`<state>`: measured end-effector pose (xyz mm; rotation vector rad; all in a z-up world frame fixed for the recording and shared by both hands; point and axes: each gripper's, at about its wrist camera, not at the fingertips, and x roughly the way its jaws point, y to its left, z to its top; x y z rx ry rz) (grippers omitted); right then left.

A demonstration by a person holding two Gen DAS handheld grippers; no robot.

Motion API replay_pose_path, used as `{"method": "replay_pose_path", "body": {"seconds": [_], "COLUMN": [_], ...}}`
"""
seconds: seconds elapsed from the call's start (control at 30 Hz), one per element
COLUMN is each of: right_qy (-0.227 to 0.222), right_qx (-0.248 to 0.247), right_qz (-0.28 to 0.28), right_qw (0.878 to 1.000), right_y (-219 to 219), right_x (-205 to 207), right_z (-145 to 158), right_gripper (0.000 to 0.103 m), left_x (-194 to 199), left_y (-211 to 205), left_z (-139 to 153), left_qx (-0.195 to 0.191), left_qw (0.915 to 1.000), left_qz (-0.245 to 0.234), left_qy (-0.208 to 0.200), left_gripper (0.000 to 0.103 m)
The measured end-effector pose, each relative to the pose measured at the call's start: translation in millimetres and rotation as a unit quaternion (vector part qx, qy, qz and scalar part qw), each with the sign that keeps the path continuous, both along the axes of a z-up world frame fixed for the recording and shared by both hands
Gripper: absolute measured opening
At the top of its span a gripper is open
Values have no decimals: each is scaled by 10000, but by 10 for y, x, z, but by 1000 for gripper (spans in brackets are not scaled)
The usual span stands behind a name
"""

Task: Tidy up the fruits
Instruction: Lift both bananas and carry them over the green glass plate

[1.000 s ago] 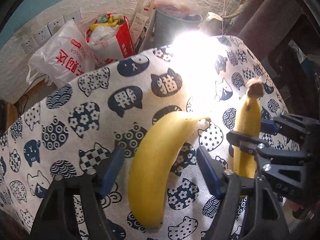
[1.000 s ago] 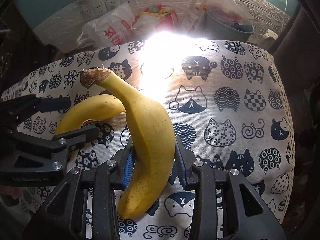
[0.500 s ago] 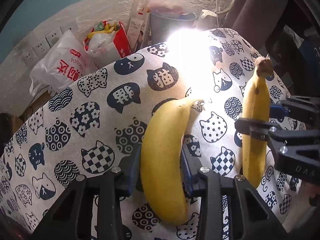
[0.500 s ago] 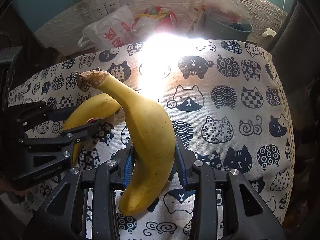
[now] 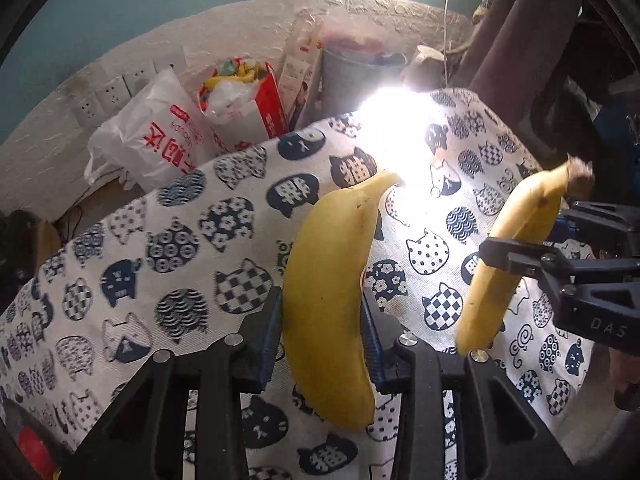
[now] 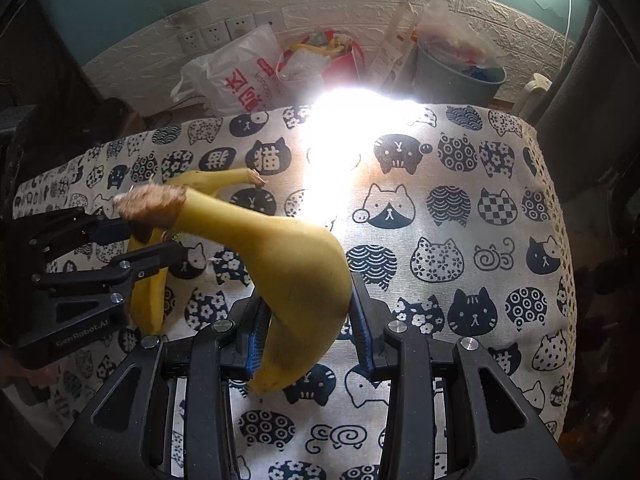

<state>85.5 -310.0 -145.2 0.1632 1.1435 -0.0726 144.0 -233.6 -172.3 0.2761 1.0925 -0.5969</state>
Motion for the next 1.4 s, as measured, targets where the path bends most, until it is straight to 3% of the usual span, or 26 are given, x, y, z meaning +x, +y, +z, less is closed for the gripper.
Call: {"method": "replay_pose_path", "body": {"seconds": [0.77, 1.13, 1.4], "right_qy": [-513, -589, -559], "right_qx": [-86, 26, 182], "right_qz": [754, 1439, 2013], "right_qw": [9958, 9878, 9778], "right_y": [824, 1630, 2384], "right_x": [67, 170, 256], "right_z": [655, 855, 955], "right_gripper": [35, 35, 35], "left_x": [-392, -618, -870], "left_y": [1019, 1958, 2838], "left_z": [871, 1141, 1212], "left_qx": [-282, -425, -577], "left_qw": [9942, 9848, 9706], "left_qz": [717, 1429, 2186], "left_qy": [-753, -893, -826], "left_gripper": [37, 37, 37]}}
